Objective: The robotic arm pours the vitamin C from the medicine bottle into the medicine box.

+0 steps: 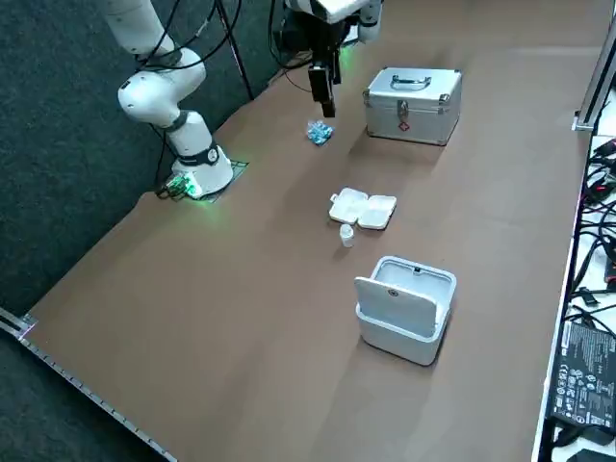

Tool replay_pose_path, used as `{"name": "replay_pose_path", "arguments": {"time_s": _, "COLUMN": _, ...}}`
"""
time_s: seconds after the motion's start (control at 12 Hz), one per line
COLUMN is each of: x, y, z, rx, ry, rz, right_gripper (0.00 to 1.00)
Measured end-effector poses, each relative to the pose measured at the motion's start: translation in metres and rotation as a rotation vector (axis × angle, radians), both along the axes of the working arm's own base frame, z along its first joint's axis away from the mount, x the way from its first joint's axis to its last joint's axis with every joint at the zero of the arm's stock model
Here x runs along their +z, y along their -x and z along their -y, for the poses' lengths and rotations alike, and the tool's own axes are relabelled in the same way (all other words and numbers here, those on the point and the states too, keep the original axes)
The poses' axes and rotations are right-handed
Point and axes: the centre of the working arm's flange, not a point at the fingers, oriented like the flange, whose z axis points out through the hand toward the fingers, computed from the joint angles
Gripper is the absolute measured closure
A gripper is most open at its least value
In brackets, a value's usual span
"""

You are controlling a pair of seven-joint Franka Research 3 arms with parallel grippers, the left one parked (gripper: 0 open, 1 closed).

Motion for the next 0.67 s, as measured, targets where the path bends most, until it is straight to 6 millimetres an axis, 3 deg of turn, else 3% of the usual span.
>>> {"name": "replay_pose_path", "arguments": {"time_s": 0.5, "x": -0.046, "y": 0.004, "z": 0.044, "rx": 0.228, "ry": -0.1, "rz": 0.131, "right_gripper": 0.0}}
{"name": "replay_pose_path", "arguments": {"time_s": 0.67, "x": -0.08, "y": 0.008, "z": 0.062, "rx": 0.338, "ry": -0.146, "rz": 0.224, "right_gripper": 0.0}}
